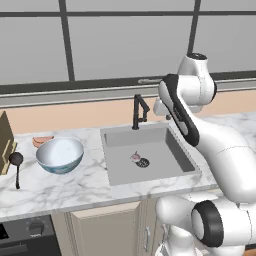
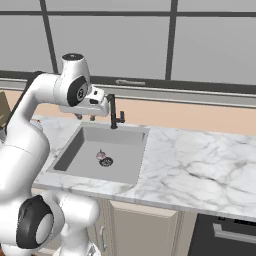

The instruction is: Pick the garlic from the sink and place it in the bowl. Then pick the bowl and place it in the microwave. Then close the microwave door and press the start button.

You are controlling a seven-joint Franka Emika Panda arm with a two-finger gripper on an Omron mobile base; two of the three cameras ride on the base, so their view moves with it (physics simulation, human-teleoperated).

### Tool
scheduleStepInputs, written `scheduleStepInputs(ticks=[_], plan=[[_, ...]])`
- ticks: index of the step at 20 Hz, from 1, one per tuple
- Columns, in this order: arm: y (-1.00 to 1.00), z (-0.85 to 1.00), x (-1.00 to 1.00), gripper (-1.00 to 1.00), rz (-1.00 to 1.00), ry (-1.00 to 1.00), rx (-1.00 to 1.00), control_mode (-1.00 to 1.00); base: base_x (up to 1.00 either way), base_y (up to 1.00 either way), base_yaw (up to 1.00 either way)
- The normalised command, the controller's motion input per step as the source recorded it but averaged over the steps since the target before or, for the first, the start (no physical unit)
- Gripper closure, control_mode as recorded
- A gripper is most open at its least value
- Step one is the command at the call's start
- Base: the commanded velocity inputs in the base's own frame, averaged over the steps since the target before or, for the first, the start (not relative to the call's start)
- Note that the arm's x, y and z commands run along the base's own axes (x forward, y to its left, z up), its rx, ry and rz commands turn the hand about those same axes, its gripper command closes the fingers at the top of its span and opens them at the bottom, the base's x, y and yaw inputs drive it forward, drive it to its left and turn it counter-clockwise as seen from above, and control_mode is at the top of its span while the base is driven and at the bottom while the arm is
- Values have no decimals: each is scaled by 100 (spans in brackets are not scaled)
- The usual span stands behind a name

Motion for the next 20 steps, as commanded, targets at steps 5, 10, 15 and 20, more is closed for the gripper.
scheduleStepInputs(ticks=[5, 10, 15, 20], plan=[[3, -23, -34, -100, 0, -6, 0, -100, 0, 0, 0], [7, -91, -74, -100, 0, -5, -2, -100, 0, 0, 0], [1, -85, -16, -100, 0, 0, 6, -100, 0, 0, 0], [0, -64, 18, -100, 1, 0, 8, -100, 0, 0, 0]])
